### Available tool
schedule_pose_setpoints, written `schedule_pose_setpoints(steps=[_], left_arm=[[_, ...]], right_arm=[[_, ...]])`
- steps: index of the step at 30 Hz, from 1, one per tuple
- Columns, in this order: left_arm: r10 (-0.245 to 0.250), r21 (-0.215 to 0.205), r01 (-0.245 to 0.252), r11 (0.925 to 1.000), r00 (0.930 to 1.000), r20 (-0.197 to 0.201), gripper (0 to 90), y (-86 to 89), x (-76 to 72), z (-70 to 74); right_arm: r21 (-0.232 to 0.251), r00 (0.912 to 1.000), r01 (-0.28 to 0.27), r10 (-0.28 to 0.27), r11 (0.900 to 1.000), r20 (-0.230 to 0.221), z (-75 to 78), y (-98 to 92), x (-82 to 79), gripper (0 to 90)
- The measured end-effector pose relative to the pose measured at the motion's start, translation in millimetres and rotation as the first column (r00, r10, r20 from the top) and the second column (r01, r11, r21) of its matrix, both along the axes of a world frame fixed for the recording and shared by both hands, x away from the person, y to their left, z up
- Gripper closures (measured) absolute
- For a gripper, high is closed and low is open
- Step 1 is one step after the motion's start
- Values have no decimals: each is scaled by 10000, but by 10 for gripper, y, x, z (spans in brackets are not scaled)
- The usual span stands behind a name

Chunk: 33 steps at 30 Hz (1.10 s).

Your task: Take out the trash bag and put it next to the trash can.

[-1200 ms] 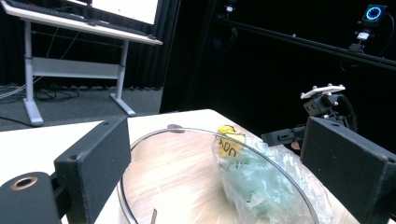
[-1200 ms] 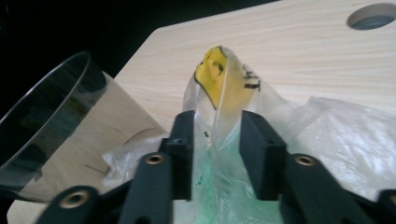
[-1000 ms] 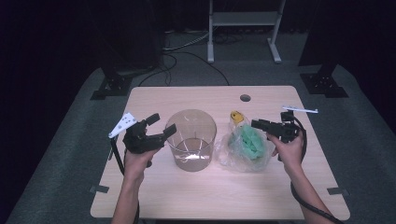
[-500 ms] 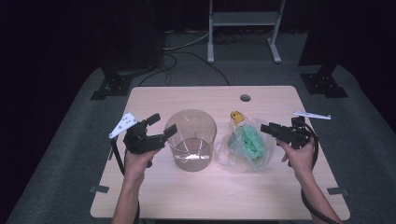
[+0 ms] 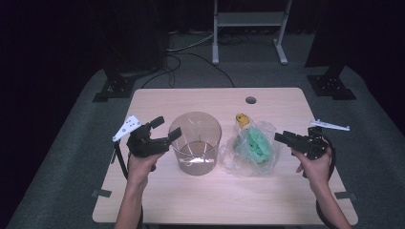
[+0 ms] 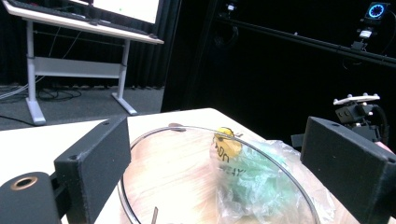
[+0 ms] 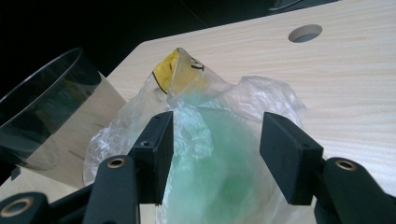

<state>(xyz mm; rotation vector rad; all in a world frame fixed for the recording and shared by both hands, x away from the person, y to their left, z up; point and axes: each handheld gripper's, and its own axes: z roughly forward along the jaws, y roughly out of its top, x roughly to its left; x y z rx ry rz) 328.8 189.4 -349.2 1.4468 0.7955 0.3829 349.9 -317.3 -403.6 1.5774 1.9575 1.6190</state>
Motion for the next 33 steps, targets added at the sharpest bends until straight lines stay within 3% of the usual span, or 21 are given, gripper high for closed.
schedule_pose_setpoints(steps=[8,33], left_arm=[[18,17,-18,10000,10000,-15,73,1,1,-3],[-13,25,13,10000,10000,39,73,-9,-16,12]], right_arm=[[359,10000,23,-23,9994,10,-81,-88,-97,438],[377,9996,251,-246,9990,-136,-288,-166,-258,433]])
